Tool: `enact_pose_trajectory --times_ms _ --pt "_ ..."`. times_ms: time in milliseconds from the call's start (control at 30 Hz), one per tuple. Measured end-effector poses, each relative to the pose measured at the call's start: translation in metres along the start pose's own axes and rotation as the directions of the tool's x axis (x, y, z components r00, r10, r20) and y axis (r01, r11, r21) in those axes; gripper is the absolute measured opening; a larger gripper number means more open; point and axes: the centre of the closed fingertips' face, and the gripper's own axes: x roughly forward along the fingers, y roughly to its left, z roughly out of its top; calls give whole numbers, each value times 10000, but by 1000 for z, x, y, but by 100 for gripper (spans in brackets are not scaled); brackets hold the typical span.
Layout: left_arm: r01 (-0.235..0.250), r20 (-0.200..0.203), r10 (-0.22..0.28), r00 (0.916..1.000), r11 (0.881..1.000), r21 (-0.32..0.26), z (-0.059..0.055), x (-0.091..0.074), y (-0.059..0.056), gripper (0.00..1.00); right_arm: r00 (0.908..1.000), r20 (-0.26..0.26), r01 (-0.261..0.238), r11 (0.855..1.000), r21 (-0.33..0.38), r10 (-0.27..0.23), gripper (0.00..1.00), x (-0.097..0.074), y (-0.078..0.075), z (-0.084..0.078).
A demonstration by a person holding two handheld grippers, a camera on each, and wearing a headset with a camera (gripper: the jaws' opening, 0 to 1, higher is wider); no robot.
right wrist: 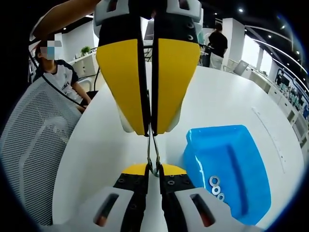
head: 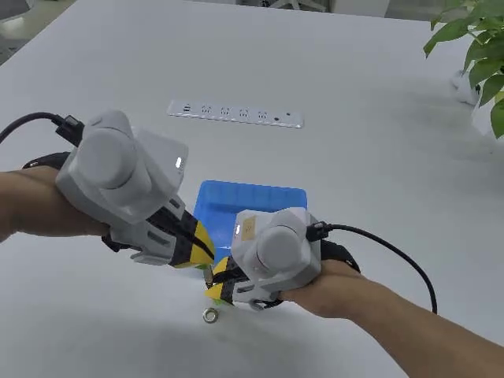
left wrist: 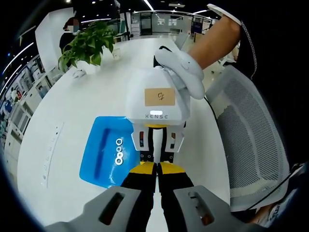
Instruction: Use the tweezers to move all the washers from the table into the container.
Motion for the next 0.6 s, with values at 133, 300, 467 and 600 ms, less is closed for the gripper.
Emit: enact_pose_trajectory --times_ms 133,300,467,600 --pt "-43 37 43 10000 10000 31 4 -4 -1 5 10000 4 44 9999 -106 -44 10 -3 1 5" --pt "-163 90 162 9998 9998 105 9 -10 -1 5 9999 37 142 9997 -203 -141 10 -9 -1 10" --pt "-240 119 237 9996 9995 207 14 -16 -1 5 9997 66 217 9993 -291 -215 10 -14 -2 16" --pt "-328 111 325 9994 9989 326 18 -22 -1 5 9995 112 287 9990 -339 -283 10 -19 -3 21"
